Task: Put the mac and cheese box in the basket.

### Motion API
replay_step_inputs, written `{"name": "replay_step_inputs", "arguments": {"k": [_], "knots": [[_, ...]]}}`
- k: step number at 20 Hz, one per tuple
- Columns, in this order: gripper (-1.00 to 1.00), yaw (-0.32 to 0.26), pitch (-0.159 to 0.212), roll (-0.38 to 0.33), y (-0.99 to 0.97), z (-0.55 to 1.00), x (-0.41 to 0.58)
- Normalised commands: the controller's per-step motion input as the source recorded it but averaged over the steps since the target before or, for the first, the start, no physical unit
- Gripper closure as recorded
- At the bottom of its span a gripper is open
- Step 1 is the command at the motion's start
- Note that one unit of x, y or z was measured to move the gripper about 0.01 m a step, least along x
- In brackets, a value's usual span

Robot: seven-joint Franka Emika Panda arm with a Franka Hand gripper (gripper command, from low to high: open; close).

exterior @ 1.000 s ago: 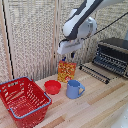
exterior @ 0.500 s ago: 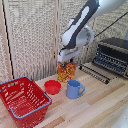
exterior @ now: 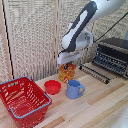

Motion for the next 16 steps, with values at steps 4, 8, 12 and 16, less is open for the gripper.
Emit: {"name": "replay_step_inputs", "arguments": {"k": [4, 8, 12, 16], "knots": [[1.00, -0.151, -0.002, 0.013, 0.04, 0.32, -0.044], [1.00, -0.120, 0.012, 0.006, 0.07, 0.95, 0.064], [1.00, -0.032, 0.038, 0.000, 0.17, 1.00, 0.212], [1.00, -0.001, 0.056, -0.015, 0.38, 1.00, 0.159]]}}
